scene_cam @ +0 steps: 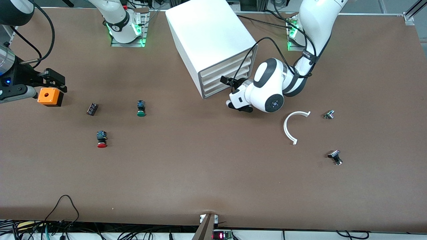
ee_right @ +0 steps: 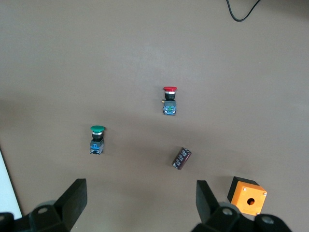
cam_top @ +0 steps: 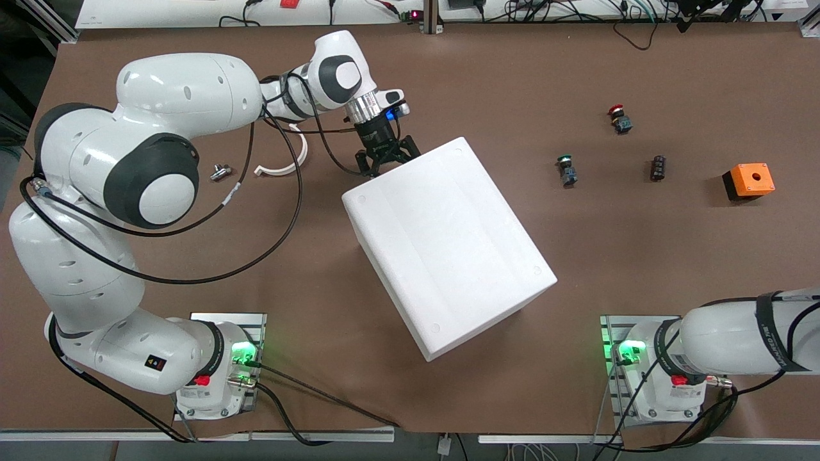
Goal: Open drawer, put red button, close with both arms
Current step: 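Grasp the top drawer edge with the left gripper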
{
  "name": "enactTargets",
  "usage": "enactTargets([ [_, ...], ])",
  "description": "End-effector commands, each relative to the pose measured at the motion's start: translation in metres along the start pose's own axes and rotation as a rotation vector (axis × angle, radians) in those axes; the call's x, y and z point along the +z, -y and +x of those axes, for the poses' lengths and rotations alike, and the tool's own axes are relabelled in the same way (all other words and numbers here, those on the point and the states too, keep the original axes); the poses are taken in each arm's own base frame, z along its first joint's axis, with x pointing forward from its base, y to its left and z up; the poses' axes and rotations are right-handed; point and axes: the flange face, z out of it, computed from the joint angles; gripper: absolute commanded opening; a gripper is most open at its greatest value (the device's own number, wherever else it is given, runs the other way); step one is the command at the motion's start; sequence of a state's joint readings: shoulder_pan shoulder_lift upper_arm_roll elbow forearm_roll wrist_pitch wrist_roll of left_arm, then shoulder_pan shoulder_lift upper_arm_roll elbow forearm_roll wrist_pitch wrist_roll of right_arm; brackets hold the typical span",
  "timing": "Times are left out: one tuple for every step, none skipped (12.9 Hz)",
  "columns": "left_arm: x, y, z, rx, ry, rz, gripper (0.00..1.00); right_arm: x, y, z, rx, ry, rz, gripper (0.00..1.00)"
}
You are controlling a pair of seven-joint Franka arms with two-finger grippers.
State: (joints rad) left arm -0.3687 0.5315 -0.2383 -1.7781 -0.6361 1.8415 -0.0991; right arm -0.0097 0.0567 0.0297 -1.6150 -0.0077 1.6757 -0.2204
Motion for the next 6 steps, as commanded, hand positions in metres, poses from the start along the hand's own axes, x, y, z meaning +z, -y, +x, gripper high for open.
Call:
enactTargets([
  [0.0085, -0.0087, -0.0029, 0.004, 0.018, -0.030, 1.00, -0.0045, 0.0003, 0.0002, -0.008, -0.006, 0.003, 1.00],
  [0.0102, -0.0101, -0.0030, 0.003, 0.020, -0.035, 1.00, -0.0045, 0.0003, 0.0002, -0.008, -0.006, 0.003, 1.00],
  [0.0132, -0.0101, -0.0022, 0.002, 0.024, -0.036, 1.00, -0.0045, 0.0003, 0.0002, -0.008, -0.006, 0.003, 1.00],
  [0.0139, -0.0117, -0.0031, 0.006, 0.024, -0.032, 1.00, -0.0045, 0.0003, 0.0002, -0.008, -0.006, 0.003, 1.00],
  [0.0140, -0.0118, -0.0033, 0.004, 0.026, -0.034, 1.00, -0.0045, -0.0014, -0.0002, -0.005, -0.006, 0.003, 1.00],
  [0.0152, -0.0131, -0.0038, 0.008, 0.027, -0.033, 1.00, -0.0045, -0.0005, 0.0000, -0.005, -0.006, 0.003, 1.00],
])
